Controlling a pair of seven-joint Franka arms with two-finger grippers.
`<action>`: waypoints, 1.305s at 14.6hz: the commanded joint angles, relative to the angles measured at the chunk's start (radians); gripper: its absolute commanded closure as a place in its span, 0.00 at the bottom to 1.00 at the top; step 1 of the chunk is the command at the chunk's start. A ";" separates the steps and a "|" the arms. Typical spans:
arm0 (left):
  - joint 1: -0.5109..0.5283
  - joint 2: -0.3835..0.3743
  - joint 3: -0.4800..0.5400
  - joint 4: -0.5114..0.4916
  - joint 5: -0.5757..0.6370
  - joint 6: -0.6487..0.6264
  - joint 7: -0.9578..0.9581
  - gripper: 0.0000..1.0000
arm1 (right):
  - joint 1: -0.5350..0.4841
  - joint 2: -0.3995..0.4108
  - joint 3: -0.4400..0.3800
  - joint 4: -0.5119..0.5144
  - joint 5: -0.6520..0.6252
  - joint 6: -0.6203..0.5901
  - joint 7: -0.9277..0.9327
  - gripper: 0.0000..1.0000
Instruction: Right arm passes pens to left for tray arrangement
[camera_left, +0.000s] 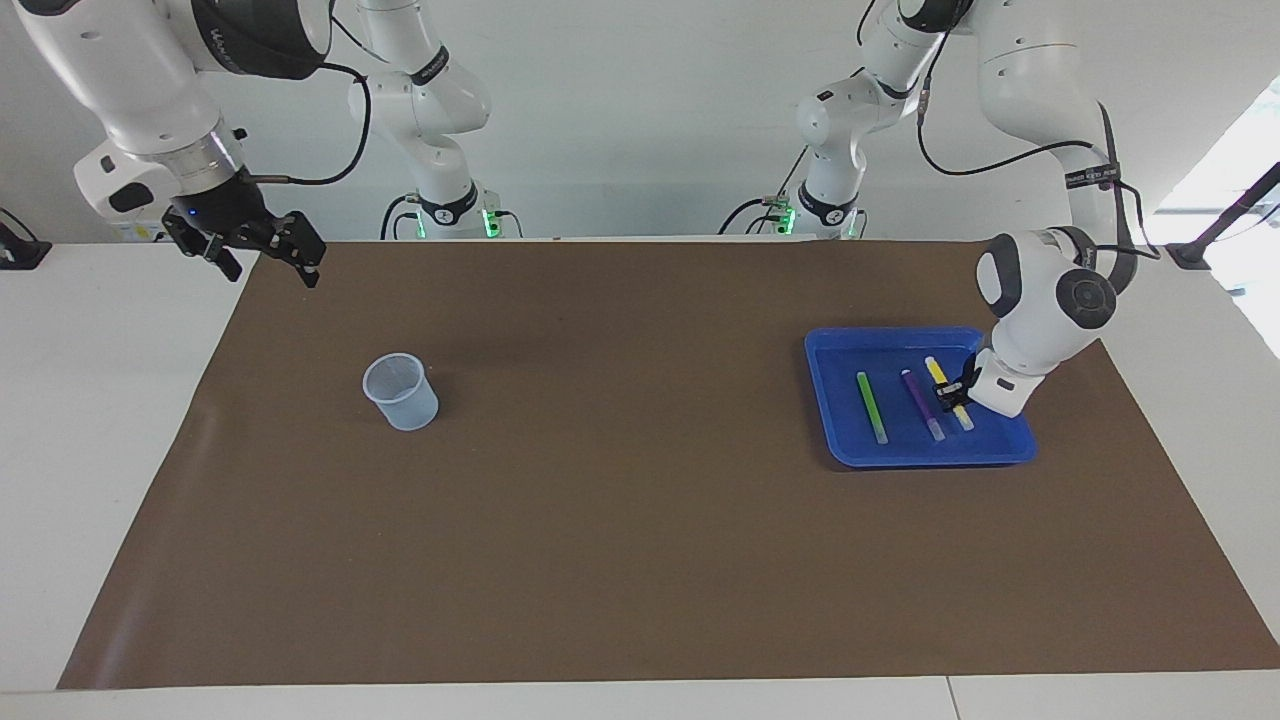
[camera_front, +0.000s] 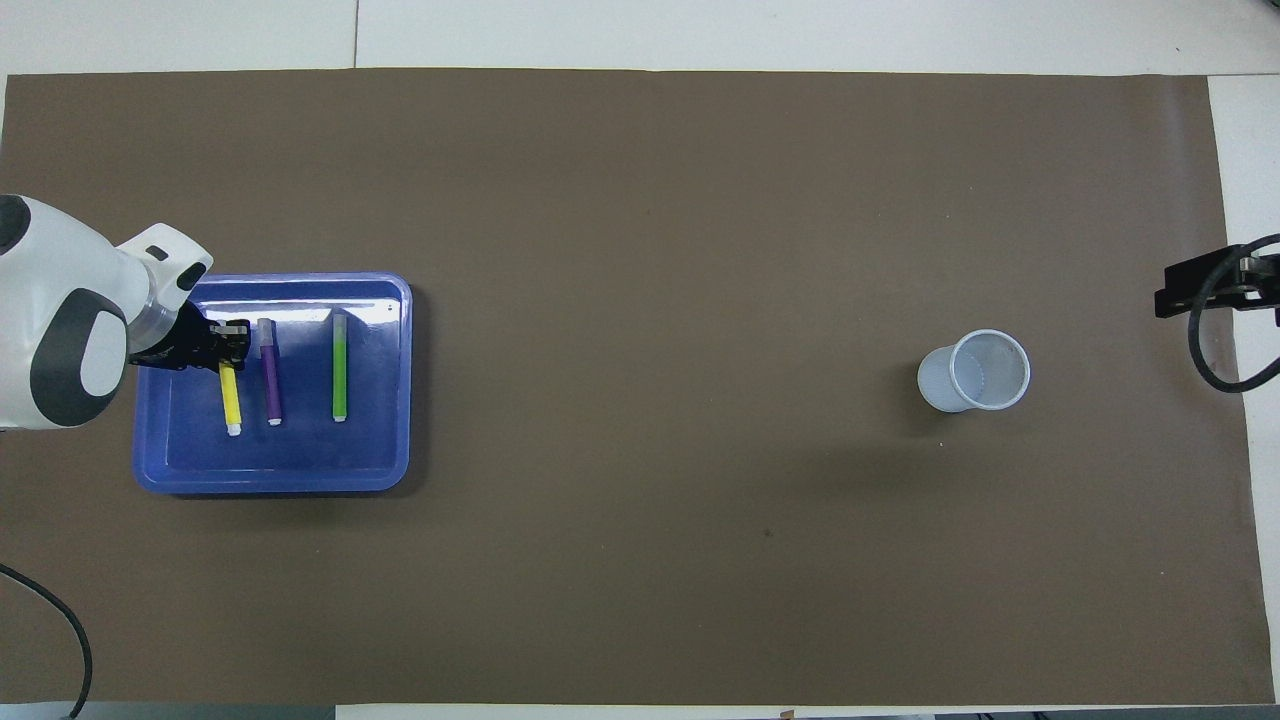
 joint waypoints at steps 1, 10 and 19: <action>0.005 0.018 -0.001 0.022 0.029 0.006 0.022 1.00 | -0.015 -0.019 0.012 -0.017 0.013 -0.003 -0.007 0.00; 0.025 0.018 -0.001 0.022 0.039 0.009 0.033 0.00 | -0.018 -0.020 0.071 -0.005 0.010 -0.030 -0.011 0.00; 0.025 0.005 -0.006 0.048 -0.002 -0.004 0.024 0.00 | -0.016 -0.022 0.074 -0.001 -0.016 -0.028 -0.019 0.00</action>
